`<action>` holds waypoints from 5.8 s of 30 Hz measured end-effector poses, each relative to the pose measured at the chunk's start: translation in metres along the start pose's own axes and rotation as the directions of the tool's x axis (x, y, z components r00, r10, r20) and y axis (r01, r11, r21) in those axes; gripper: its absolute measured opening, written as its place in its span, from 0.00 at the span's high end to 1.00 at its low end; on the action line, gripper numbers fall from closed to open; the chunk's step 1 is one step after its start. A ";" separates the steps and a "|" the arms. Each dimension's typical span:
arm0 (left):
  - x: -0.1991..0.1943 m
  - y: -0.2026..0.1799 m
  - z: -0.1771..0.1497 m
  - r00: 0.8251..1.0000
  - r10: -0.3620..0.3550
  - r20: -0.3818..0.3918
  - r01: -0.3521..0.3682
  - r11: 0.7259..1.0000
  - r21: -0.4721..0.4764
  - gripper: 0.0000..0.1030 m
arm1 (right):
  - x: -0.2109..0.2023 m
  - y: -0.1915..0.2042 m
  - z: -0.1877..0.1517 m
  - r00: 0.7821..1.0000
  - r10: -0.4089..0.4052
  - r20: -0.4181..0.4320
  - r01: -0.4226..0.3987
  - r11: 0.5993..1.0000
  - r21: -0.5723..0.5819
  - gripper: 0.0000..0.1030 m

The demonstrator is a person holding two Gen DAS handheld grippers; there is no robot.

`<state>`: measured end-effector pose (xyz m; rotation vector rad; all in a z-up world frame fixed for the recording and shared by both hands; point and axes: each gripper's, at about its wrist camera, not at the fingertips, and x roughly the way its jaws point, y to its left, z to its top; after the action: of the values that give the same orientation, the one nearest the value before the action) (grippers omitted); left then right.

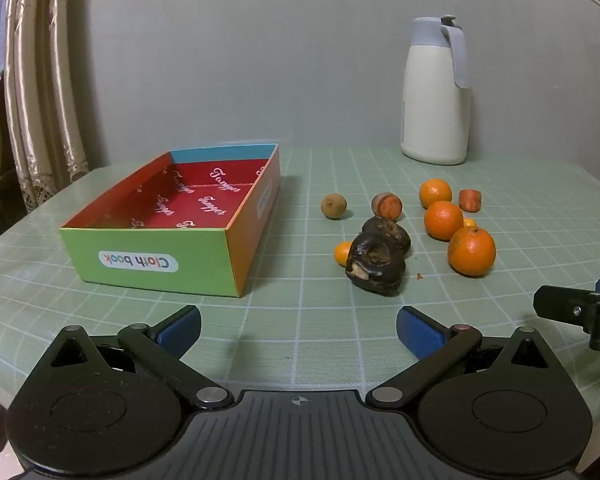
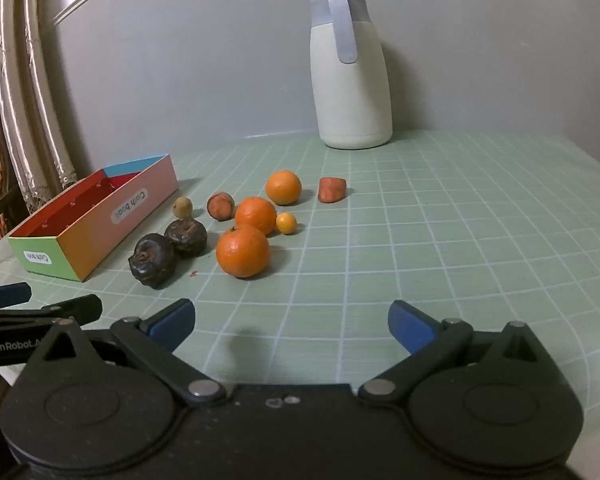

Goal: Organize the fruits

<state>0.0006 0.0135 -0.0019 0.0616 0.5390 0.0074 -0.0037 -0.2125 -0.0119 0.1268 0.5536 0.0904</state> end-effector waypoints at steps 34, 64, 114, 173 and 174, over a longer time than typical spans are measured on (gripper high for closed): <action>-0.001 0.000 0.001 1.000 0.003 -0.001 -0.003 1.000 0.000 0.00 | -0.001 0.001 -0.001 1.000 -0.009 0.002 0.009 1.000 -0.014 0.00; 0.000 0.002 0.001 1.000 0.018 0.014 -0.019 1.000 0.005 0.00 | -0.011 -0.008 0.003 0.999 -0.029 0.039 0.027 0.999 0.038 0.00; 0.067 -0.055 0.033 0.989 -0.126 -0.076 0.133 0.986 0.095 0.37 | -0.033 -0.060 0.013 0.920 -0.354 0.167 0.308 0.919 0.247 0.00; 0.087 0.117 0.071 0.983 0.178 -0.047 -0.184 0.967 -0.179 0.56 | 0.001 -0.012 0.016 0.977 -0.189 0.102 0.176 0.976 0.128 0.00; 0.091 0.120 0.071 0.982 0.182 -0.058 -0.190 0.965 -0.182 0.56 | 0.001 -0.011 0.016 0.977 -0.188 0.101 0.174 0.976 0.128 0.00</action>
<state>0.1159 0.1311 0.0198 -0.0712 0.5697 0.2431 0.0061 -0.2253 -0.0007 0.1954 0.4551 -0.1274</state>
